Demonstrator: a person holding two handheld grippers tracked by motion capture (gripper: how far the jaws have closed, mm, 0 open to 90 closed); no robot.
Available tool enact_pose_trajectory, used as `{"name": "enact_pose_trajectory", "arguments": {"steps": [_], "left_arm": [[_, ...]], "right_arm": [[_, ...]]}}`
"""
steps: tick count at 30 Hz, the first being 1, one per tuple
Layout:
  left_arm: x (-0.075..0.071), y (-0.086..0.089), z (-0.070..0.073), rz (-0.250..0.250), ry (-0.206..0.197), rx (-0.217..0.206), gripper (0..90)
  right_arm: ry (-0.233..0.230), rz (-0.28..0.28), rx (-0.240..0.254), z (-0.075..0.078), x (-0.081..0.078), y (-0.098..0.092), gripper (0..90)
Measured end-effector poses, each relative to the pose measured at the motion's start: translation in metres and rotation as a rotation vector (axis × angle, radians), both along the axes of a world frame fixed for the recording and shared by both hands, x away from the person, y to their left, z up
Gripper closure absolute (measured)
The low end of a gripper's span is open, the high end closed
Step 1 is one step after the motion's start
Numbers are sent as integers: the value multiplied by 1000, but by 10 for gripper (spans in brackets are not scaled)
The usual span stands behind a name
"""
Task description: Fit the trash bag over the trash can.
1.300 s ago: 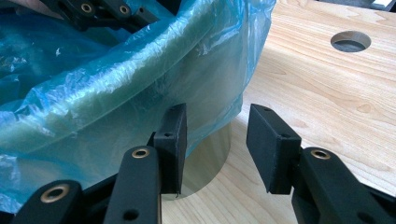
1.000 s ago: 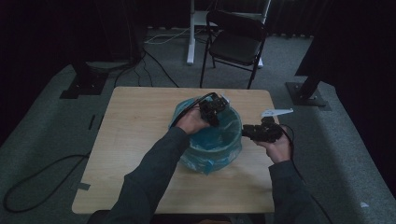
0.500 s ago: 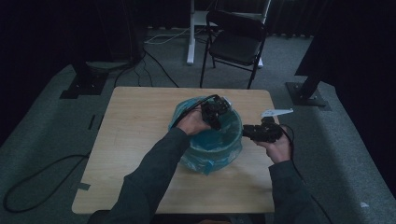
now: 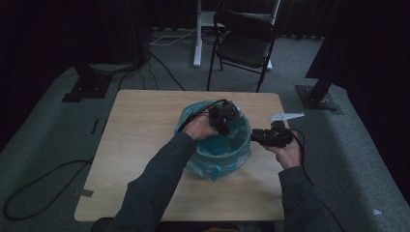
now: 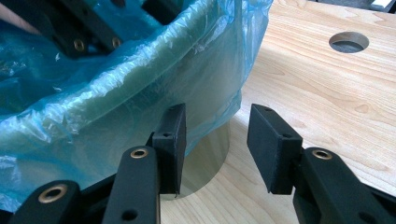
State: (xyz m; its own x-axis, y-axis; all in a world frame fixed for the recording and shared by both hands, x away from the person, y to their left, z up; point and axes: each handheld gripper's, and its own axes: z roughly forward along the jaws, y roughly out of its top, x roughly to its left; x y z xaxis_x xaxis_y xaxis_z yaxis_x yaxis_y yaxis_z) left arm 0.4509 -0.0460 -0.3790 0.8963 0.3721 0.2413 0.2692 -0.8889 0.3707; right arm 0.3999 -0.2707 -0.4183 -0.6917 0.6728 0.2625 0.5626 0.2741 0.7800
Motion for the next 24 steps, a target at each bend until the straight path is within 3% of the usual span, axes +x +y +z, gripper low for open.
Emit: {"name": "enact_pose_trajectory", "arguments": {"steps": [1, 2, 3, 4, 8, 10, 12, 18, 23, 24], "left_arm": [[0, 0, 0, 0, 0, 0, 522], [1, 6, 6, 17, -9, -41, 522], [1, 6, 6, 17, -9, -41, 522], [0, 12, 12, 25, -16, -84, 523], [-2, 25, 23, 40, -32, -152, 524], [-3, 28, 24, 45, -34, -165, 527], [-4, 37, 28, 60, -43, -210, 527], [-6, 58, 34, 94, -71, -272, 527], [-11, 73, 37, 105, -128, -299, 527], [-13, 83, 41, 118, -152, -323, 527]], "right_arm": [[1, -1, 0, 0, 0, 0, 566], [1, -3, 1, 0, 0, 0, 565], [1, -3, 1, 0, 0, 0, 565], [0, -5, 4, 1, 0, -1, 565], [-1, -6, 3, 0, 0, -1, 562], [-1, -6, 3, 0, 0, -1, 561], [0, -6, 2, 0, 0, -1, 561], [0, -6, 1, 0, 1, -2, 560], [3, -12, 1, -2, 2, -4, 560], [4, -12, 0, -2, 2, -4, 560]]}}
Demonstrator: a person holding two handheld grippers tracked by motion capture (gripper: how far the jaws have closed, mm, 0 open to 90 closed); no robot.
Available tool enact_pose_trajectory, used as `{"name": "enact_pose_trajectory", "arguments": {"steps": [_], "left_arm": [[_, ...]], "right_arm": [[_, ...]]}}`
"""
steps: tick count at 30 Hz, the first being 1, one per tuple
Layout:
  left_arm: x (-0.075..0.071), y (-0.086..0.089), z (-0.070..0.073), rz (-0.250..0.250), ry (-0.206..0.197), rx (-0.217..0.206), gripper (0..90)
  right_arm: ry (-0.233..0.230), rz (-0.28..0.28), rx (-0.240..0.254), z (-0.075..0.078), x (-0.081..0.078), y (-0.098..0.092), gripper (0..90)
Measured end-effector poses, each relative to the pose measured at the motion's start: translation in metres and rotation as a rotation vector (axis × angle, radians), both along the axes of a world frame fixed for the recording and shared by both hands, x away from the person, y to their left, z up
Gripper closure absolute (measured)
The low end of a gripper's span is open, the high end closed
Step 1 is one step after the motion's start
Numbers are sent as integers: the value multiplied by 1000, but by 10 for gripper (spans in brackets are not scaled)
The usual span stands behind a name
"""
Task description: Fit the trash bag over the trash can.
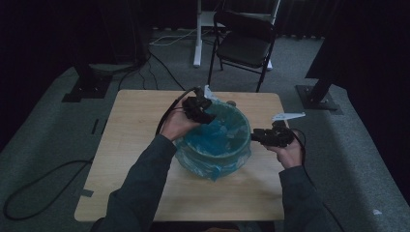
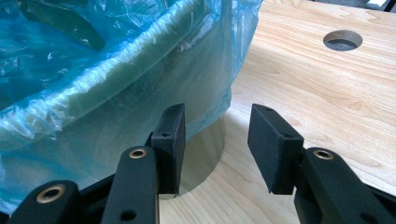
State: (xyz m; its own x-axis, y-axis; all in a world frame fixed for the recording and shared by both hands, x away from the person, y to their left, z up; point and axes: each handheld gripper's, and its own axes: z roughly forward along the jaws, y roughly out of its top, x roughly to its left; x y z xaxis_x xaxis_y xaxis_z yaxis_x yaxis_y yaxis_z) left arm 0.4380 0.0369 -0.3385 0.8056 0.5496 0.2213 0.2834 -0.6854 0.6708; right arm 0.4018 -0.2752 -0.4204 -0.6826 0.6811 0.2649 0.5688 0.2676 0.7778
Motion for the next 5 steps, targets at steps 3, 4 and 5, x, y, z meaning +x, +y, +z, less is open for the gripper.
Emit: {"name": "enact_pose_trajectory", "arguments": {"steps": [3, 4, 5], "left_arm": [[-2, 12, 3, 29, -18, -48, 529], [-3, 24, 4, 58, -33, -75, 528], [-3, 24, 4, 58, -33, -75, 528]], "right_arm": [[1, -3, -3, -1, 1, -1, 559], [2, -5, -2, -1, 1, -1, 559], [2, -5, -2, -1, 1, -1, 559]]}}
